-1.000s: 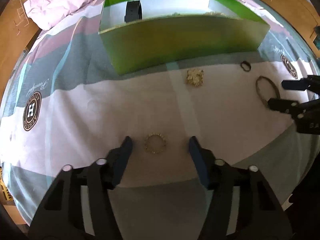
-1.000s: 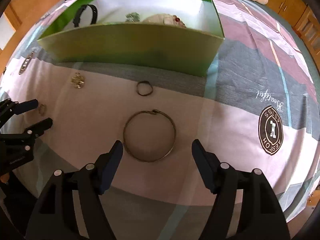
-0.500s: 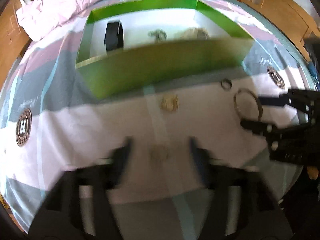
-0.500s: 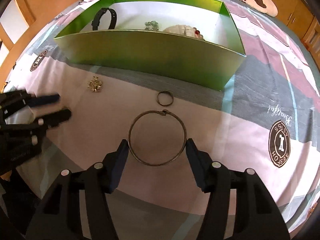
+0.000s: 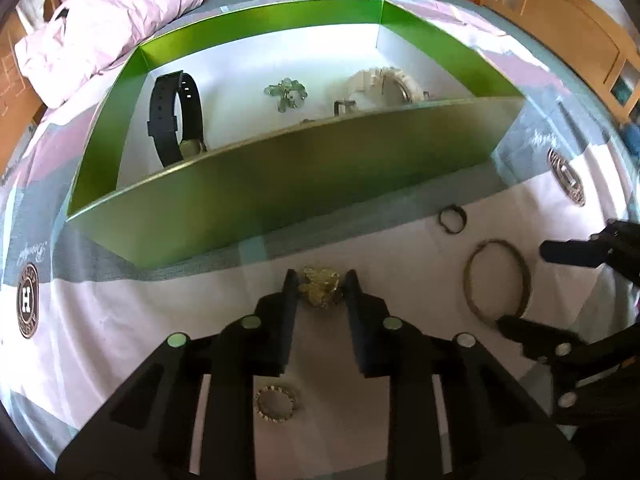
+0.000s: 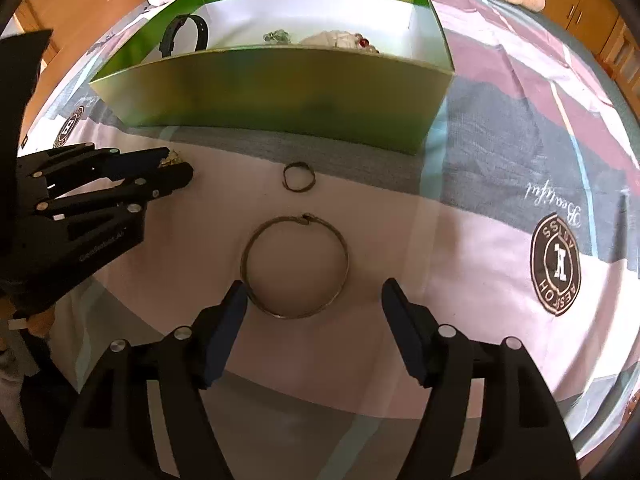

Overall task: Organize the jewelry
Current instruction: 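Close the left tool on the gold flower brooch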

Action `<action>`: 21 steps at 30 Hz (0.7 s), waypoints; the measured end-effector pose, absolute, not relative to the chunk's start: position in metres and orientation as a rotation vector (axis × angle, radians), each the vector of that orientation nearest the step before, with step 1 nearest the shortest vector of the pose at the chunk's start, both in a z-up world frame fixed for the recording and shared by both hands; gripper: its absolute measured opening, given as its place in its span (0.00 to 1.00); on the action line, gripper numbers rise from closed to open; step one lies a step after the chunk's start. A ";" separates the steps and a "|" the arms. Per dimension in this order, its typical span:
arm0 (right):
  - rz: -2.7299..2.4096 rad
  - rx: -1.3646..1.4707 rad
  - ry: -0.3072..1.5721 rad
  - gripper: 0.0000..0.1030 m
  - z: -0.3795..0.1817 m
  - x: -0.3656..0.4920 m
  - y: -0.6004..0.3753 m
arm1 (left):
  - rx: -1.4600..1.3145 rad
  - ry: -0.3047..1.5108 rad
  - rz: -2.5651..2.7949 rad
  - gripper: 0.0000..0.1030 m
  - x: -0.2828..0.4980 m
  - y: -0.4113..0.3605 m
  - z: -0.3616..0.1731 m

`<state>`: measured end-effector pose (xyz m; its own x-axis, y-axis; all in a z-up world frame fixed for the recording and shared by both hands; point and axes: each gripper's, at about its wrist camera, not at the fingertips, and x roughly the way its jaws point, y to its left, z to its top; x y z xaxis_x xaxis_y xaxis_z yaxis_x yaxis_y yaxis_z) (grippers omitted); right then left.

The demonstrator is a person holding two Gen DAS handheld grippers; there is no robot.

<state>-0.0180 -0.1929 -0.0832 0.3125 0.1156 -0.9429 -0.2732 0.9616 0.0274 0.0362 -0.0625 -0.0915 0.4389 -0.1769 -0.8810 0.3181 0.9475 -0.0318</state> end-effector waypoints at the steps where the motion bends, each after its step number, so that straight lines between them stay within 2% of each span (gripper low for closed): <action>1: 0.267 -0.156 1.224 0.67 -0.083 -0.019 -0.190 | 0.132 1.067 -0.311 0.23 0.035 -0.060 -0.088; 7: 0.277 -0.196 1.226 0.67 -0.087 -0.016 -0.178 | 0.114 1.078 -0.308 0.23 0.029 -0.049 -0.080; 9: 0.294 -0.200 1.236 0.54 -0.090 -0.016 -0.176 | 0.128 1.086 -0.299 0.23 0.027 -0.048 -0.079; 14: 0.325 -0.163 1.216 0.54 -0.082 -0.017 -0.179 | 0.150 1.115 -0.266 0.23 0.024 -0.041 -0.082; 16: 0.313 -0.169 1.213 0.58 -0.080 -0.016 -0.181 | 0.149 1.117 -0.256 0.24 0.025 -0.040 -0.082; 18: 0.318 -0.149 1.213 0.67 -0.078 -0.016 -0.182 | 0.152 1.118 -0.262 0.27 0.027 -0.040 -0.083; 21: 0.309 -0.188 1.203 0.70 -0.077 -0.016 -0.176 | 0.161 1.117 -0.262 0.33 0.028 -0.041 -0.084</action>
